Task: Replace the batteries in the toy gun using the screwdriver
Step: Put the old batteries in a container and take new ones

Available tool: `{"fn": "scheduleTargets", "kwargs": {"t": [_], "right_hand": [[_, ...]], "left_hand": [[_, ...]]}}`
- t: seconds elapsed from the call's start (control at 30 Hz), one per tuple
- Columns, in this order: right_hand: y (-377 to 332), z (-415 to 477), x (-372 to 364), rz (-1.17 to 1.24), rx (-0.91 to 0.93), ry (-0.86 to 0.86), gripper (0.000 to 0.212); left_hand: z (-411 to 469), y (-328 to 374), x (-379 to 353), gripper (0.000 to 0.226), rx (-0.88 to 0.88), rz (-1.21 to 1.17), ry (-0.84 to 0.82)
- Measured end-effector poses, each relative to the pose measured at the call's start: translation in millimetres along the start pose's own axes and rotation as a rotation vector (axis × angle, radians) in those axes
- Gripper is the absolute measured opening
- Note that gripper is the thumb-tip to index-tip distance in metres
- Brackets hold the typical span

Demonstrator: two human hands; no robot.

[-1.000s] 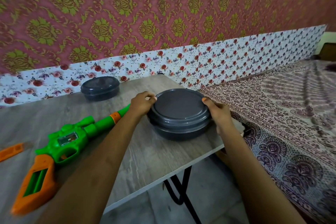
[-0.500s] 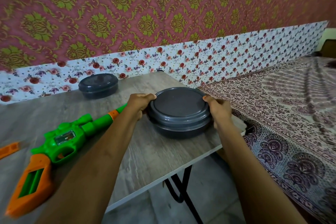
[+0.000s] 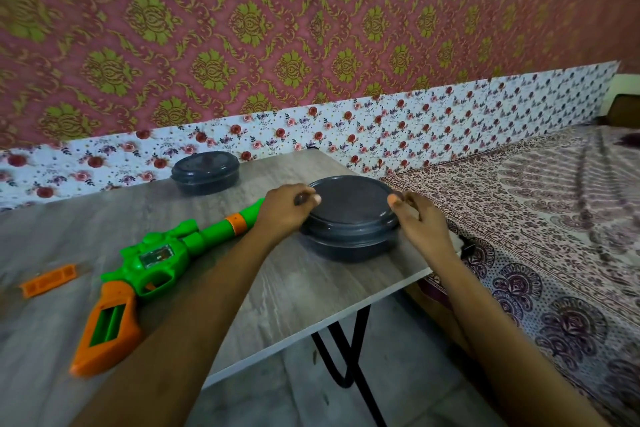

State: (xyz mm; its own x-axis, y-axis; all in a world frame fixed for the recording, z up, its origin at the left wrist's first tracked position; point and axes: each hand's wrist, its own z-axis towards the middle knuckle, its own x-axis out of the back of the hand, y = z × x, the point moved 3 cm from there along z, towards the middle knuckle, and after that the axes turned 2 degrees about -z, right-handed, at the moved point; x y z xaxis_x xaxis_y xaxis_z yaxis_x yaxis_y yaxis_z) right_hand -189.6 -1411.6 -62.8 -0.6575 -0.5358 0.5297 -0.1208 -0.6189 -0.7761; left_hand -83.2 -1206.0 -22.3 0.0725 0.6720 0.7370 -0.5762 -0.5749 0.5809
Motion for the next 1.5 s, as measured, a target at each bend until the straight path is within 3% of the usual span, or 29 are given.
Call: {"fn": "scheduleTargets", "kwargs": {"t": [0.13,0.4,0.8,1.17,1.37,1.5], "right_hand": [[-6,-28,0,-0.195,0.205,-0.217,0.069],[-9,-5,-13,-0.208,0.205,-0.222,0.073],[-21,118,-105,-0.221,0.144,-0.311,0.077],[-36,219,-196,-0.170,0.169,-0.339,0.078],[-39,251,-228,-0.159,0.152,-0.377,0.081],[-43,256,-240,-0.221,0.095,-0.356,0.077]], "left_hand": [[-35,16,1,0.044,-0.153,0.097,-0.261],[-12,16,-16,0.042,-0.182,0.192,-0.153],[112,-35,-23,0.040,0.015,0.457,-0.109],[219,-115,-18,0.041,0.064,0.351,-0.102],[253,-140,-13,0.051,0.017,0.421,-0.169],[249,-150,-16,0.079,0.055,0.363,-0.364]]}}
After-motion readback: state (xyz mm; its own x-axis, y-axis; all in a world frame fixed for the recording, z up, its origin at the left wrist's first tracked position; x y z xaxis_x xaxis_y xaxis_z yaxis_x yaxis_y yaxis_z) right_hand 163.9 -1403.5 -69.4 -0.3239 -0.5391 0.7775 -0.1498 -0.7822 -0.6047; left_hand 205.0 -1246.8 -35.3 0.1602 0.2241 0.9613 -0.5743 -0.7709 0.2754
